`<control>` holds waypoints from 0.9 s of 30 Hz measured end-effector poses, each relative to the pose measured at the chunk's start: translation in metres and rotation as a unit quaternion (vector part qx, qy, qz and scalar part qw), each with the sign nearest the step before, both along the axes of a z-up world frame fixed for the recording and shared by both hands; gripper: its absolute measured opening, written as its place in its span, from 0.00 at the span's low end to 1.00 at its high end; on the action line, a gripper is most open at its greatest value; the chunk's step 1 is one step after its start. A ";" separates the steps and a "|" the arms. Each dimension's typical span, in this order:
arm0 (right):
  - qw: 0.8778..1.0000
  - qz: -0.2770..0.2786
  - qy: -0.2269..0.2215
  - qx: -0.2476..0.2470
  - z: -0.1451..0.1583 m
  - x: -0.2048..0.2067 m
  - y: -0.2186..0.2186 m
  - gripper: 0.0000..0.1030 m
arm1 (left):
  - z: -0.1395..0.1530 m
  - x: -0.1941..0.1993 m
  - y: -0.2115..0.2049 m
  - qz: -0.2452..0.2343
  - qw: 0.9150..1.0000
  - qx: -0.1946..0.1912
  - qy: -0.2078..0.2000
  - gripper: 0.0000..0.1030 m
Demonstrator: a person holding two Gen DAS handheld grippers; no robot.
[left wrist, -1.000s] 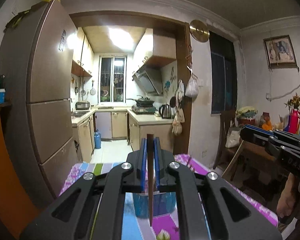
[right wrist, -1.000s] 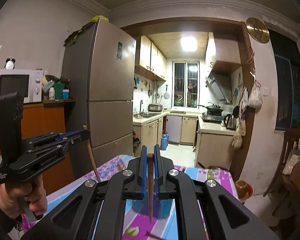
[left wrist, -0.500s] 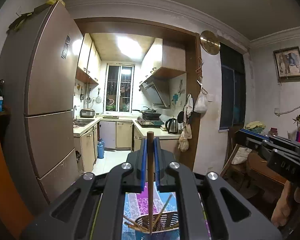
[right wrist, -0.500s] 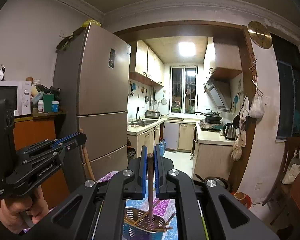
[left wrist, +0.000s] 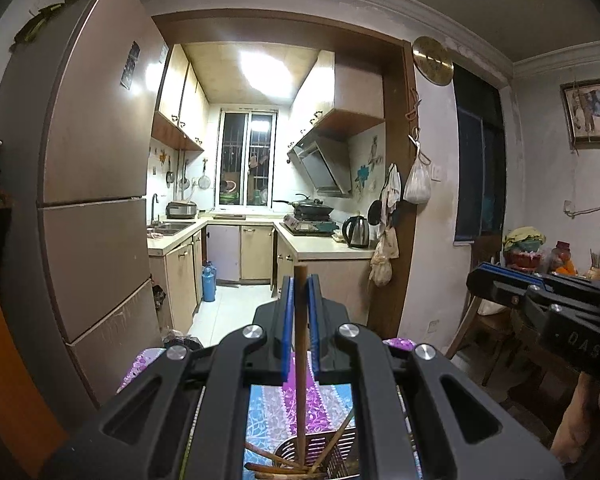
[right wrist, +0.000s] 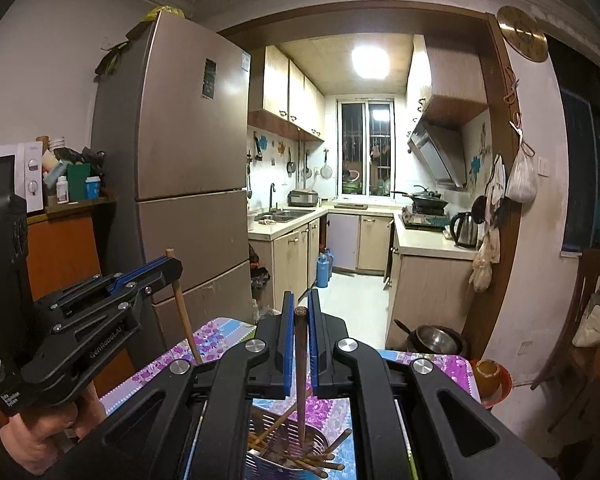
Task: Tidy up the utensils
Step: 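Lower the chopsticks into the holder and open both grippers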
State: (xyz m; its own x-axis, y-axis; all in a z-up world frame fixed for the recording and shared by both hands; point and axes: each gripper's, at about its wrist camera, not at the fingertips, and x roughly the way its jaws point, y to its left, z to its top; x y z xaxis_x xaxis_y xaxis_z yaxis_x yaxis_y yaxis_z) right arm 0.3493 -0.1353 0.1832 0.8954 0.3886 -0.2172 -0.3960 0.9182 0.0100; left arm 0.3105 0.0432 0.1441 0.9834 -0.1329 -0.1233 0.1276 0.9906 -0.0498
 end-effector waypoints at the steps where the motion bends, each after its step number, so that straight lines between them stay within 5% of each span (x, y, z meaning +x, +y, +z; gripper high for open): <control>1: 1.000 0.000 0.001 0.000 -0.002 0.002 0.000 0.07 | -0.002 0.002 0.000 0.000 1.000 0.000 0.000 0.05; 27: 1.000 0.010 0.021 -0.002 -0.028 0.023 0.003 0.07 | -0.025 0.029 0.003 -0.003 1.000 -0.002 0.018 0.05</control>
